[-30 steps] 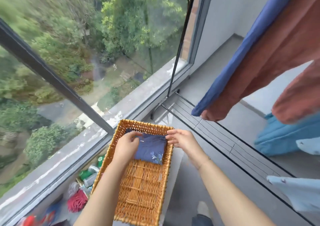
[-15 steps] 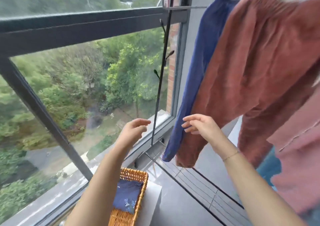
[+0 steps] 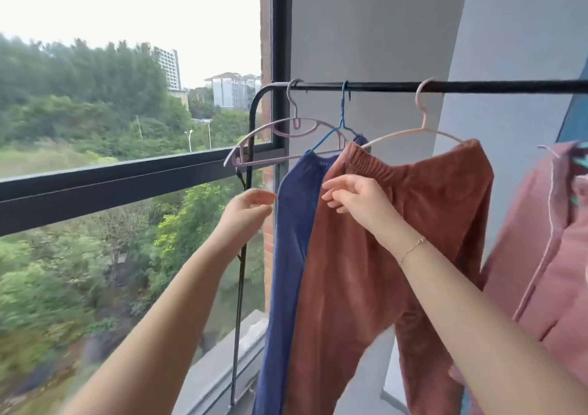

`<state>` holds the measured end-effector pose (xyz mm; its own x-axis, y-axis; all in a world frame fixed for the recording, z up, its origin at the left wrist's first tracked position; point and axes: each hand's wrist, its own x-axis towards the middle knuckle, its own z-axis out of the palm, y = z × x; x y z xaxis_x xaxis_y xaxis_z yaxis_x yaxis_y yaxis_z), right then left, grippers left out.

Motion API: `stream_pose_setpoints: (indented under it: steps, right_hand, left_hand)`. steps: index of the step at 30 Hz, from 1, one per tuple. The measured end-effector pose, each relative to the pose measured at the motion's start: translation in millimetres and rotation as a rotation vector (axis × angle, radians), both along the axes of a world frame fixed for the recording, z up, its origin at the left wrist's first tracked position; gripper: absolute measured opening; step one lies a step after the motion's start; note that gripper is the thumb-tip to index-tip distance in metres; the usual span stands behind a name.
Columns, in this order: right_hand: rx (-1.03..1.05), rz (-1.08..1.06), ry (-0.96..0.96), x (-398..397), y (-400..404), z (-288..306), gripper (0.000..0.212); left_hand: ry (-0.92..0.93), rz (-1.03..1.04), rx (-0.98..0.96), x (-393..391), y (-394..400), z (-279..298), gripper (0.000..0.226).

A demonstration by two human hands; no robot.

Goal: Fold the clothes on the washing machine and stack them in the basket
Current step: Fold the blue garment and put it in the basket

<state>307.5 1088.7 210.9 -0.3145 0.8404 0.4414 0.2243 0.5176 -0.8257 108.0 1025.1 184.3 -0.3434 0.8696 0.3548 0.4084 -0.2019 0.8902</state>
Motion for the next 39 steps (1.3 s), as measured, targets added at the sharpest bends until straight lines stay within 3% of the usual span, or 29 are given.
stream_pose_setpoints:
  steps: [4, 7, 10, 12, 17, 23, 28, 35, 39]
  right_hand:
    - [0.356, -0.043, -0.051, -3, 65, 52, 0.027]
    - [0.609, -0.048, -0.300, -10, 100, 80, 0.030]
    - [0.657, 0.020, -0.648, -22, 133, 94, 0.025]
    - [0.646, 0.053, -0.724, -28, 145, 96, 0.017]
    - [0.712, 0.152, -0.586, -34, 153, 94, 0.011]
    - [0.827, 0.064, -0.548, -44, 150, 85, 0.015]
    - [0.797, 0.000, -0.438, -42, 142, 79, 0.014]
    - [0.824, -0.073, -0.115, -39, 126, 75, 0.013]
    - [0.811, -0.134, -0.071, -45, 112, 73, 0.015]
  left_hand:
    - [0.036, 0.099, 0.133, 15, 61, 42, 0.023]
    - [0.075, 0.035, 0.138, 29, 88, 59, 0.023]
    - [0.222, 0.075, 0.143, 36, 107, 64, 0.014]
    - [0.279, 0.149, 0.185, 31, 113, 64, 0.007]
    - [0.299, 0.258, 0.244, 19, 109, 61, 0.009]
    - [0.283, 0.393, 0.305, -10, 80, 53, 0.012]
    - [0.175, 0.407, 0.309, -27, 57, 42, 0.009]
    - [-0.047, 0.403, 0.134, -22, 49, 15, 0.015]
    - [0.014, 0.321, 0.026, 4, 55, 12, 0.018]
